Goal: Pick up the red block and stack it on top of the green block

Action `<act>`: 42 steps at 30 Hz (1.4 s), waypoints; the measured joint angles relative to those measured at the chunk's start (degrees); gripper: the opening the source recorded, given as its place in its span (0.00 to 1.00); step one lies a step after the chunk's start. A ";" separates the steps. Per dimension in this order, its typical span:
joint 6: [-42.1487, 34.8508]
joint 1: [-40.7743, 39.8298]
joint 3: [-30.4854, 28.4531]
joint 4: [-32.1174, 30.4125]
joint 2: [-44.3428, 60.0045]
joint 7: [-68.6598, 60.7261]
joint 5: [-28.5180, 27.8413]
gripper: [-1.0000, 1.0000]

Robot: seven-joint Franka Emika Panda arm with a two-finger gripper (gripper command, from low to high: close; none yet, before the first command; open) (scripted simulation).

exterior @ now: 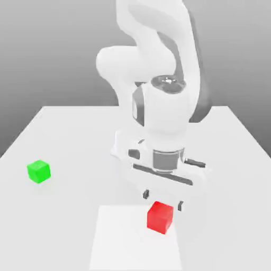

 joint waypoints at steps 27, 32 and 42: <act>1.84 2.77 -3.10 0.32 2.09 1.28 -1.67 0.00; -1.15 2.46 -1.90 -0.35 -1.56 -1.37 1.85 0.00; -4.99 -2.57 -9.46 -2.91 -6.22 -3.60 1.67 0.00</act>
